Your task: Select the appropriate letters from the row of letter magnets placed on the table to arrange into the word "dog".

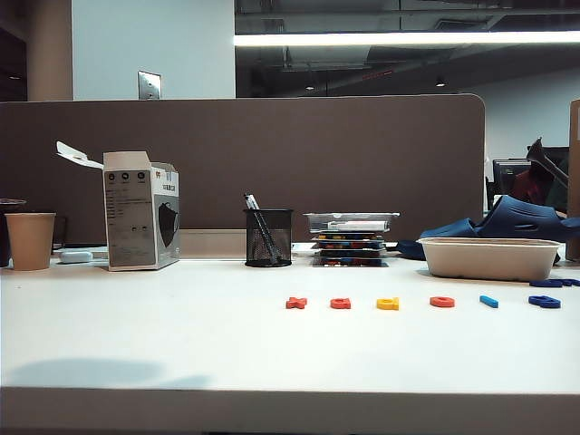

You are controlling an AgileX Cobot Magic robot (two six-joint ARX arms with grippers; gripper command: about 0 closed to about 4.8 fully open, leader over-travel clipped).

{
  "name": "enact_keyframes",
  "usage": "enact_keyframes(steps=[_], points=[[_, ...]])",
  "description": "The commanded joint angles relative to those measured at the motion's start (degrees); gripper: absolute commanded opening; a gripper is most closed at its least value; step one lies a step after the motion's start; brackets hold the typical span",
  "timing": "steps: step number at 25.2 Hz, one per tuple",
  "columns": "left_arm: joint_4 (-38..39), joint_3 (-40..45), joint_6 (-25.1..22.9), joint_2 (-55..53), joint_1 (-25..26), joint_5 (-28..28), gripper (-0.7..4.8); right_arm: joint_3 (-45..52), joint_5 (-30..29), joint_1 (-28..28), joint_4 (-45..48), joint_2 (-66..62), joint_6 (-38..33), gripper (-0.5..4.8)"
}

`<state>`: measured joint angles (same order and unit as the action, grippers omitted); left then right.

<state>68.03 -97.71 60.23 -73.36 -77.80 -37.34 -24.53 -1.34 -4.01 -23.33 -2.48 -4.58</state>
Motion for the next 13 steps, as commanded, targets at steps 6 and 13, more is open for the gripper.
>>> enact_keyframes(steps=[6,13], points=[[-0.42,-0.17,-0.22,0.13,0.00,-0.35,-0.05,-21.62,-8.09,0.15,-13.90,-23.82,0.13,-0.05],[-0.39,-0.17,-0.24,0.13,0.00,-0.35,-0.05,-37.20,-14.69,2.36,-21.49,-42.62,-0.46,-0.05]])
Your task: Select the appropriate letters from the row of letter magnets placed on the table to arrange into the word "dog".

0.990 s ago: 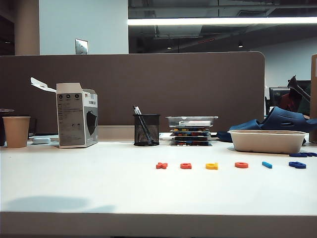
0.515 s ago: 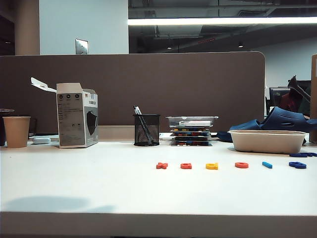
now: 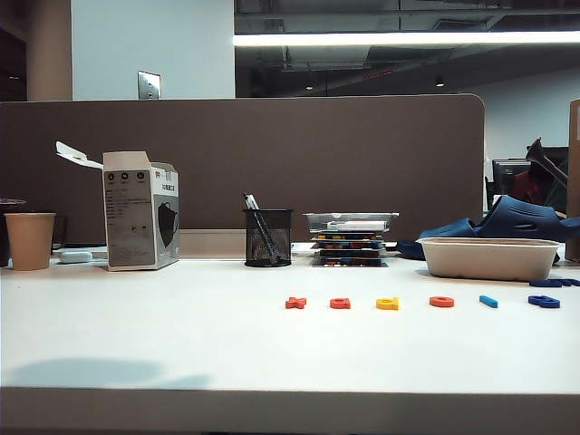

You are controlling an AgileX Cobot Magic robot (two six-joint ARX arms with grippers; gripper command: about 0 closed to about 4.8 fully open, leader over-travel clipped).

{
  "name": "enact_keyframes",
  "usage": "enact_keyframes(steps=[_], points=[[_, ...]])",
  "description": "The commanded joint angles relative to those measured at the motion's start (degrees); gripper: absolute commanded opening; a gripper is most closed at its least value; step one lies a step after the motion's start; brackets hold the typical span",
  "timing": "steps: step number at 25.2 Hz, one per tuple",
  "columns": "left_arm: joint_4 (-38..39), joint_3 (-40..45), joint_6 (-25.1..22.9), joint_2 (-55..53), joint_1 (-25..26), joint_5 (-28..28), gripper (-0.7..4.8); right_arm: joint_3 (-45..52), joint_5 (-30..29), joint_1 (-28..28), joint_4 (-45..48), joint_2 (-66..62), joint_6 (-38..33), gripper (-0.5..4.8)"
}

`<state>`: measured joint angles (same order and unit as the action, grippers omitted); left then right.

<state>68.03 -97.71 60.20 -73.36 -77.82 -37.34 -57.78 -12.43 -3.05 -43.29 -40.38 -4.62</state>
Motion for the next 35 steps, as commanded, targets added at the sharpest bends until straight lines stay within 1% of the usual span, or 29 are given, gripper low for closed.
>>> enact_keyframes(steps=[1,2,5,8,10,11,12,13,16,18,21,22,23,29,35], points=[[-0.42,-0.17,-0.20,0.11,0.02,-0.33,-0.05,-5.53,-4.44,2.19,-1.81,-6.93,-1.22,-0.05],[-0.37,-0.17,-0.20,0.11,0.02,-0.37,-0.05,-7.34,-4.48,3.30,-2.12,-9.55,-2.51,-0.05],[-0.39,-0.17,-0.20,0.13,0.02,-0.35,-0.05,-13.73,-4.24,10.71,-2.14,-20.59,-9.07,-0.04],[-0.37,-0.17,-0.20,0.11,0.02,-0.35,-0.05,-15.63,-3.43,15.37,-1.46,-26.12,-10.80,0.00],[-0.37,-0.17,-0.20,0.13,0.02,-0.35,-0.05,-16.48,-1.38,18.32,-1.44,-29.64,-12.22,0.07],[-0.39,-0.17,-0.20,0.13,0.02,-0.35,-0.05,-16.72,-0.57,19.54,-1.46,-31.12,-12.48,0.21],[-0.37,-0.17,-0.20,0.13,0.02,-0.35,-0.05,-17.11,1.42,21.73,-1.38,-34.32,-14.23,0.59],[-0.39,-0.17,-0.20,0.13,0.02,-0.35,-0.05,-17.22,2.67,23.32,-1.29,-36.94,-15.54,0.78],[-0.39,-0.17,-0.20,0.13,0.02,-0.35,-0.05,-17.77,2.51,25.11,-1.22,-42.82,-18.14,0.88],[-0.39,-0.17,-0.20,0.13,0.02,-0.35,-0.05,-18.08,2.54,25.92,-1.18,-45.16,-18.34,1.08],[-0.39,-0.17,-0.20,0.13,0.02,-0.35,-0.05,-18.12,4.00,27.04,-0.09,-48.85,-19.47,2.04],[-0.39,-0.17,-0.20,0.13,0.02,-0.35,-0.05,-18.12,3.98,27.15,0.24,-49.79,-19.47,2.29],[-0.39,-0.17,-0.20,0.13,0.02,-0.35,-0.05,-18.14,4.00,27.39,0.63,-50.93,-19.67,2.41],[-0.39,-0.17,-0.20,0.13,0.02,-0.33,-0.05,-18.12,3.98,27.69,1.57,-57.79,-25.83,2.44],[-0.39,-0.17,-0.20,0.13,0.02,-0.35,-0.05,-18.12,4.33,27.69,2.91,-61.07,-26.08,2.44]])
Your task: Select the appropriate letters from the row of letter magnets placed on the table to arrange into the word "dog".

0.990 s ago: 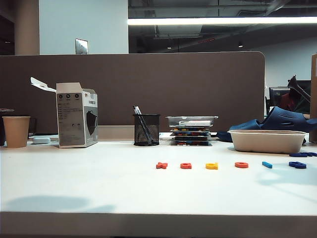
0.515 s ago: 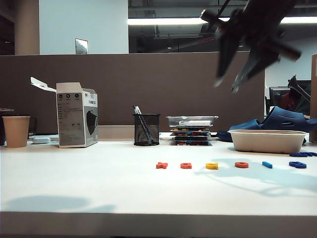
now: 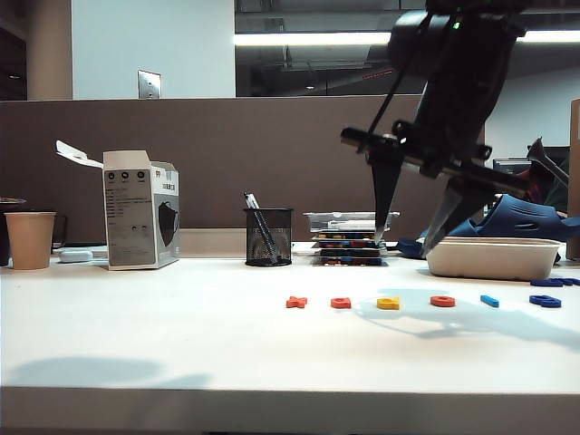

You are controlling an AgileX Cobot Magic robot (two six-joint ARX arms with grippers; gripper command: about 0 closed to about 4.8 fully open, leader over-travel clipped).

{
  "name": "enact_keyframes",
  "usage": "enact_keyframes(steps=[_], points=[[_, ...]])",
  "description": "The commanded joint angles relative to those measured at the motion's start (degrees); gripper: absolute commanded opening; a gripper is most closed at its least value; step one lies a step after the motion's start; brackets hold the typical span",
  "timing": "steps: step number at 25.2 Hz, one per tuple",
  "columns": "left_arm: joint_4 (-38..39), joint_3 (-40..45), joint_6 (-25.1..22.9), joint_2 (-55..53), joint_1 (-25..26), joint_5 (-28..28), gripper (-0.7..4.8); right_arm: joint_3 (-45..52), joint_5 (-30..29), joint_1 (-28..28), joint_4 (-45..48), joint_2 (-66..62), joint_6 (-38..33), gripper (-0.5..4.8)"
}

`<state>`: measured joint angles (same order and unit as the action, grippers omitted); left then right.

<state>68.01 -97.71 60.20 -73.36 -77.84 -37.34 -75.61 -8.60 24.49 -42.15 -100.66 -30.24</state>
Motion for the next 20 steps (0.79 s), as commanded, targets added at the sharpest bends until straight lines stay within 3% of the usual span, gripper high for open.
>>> enact_keyframes(steps=[1,20], points=[[-0.37,-0.17,-0.20,0.13,0.04,-0.35,-0.05,-0.28,1.03,0.15,2.14,-1.11,-0.85,2.44],[-0.37,-0.17,-0.20,0.13,0.04,-0.35,-0.05,-1.07,1.20,0.15,5.99,-7.63,-1.70,2.44]])
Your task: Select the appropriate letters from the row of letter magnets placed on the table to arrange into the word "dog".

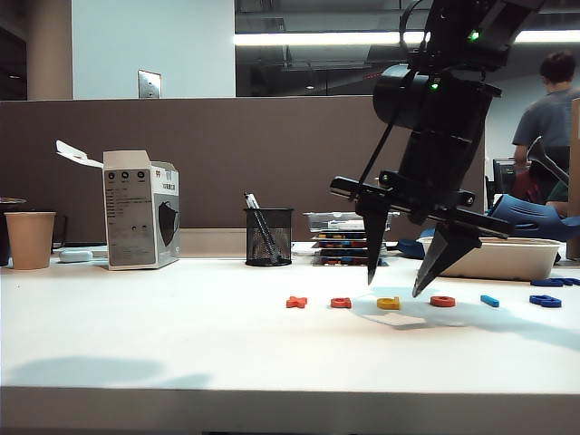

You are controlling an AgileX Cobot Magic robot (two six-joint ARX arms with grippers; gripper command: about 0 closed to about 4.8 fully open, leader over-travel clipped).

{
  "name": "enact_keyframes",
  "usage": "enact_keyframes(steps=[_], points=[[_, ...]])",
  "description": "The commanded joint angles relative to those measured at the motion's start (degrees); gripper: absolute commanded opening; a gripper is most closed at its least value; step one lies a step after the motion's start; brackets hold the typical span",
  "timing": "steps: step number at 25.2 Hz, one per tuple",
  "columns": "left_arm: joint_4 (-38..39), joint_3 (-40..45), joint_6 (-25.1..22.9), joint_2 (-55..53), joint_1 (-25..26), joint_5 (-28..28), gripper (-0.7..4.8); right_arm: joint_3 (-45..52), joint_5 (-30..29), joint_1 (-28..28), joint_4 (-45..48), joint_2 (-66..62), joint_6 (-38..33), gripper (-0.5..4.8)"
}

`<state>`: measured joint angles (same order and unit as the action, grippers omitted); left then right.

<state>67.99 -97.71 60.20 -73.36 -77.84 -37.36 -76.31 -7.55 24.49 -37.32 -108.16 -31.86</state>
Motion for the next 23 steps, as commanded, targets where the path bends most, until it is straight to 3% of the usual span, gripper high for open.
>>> enact_keyframes(steps=[1,23], points=[[-0.35,-0.17,-0.20,0.13,0.04,-0.33,-0.05,-0.37,0.13,0.15,1.38,-0.15,-0.09,2.43],[-0.35,-0.17,-0.22,0.13,0.04,-0.33,-0.05,-1.03,1.92,0.24,2.25,-2.43,-0.13,2.43]])
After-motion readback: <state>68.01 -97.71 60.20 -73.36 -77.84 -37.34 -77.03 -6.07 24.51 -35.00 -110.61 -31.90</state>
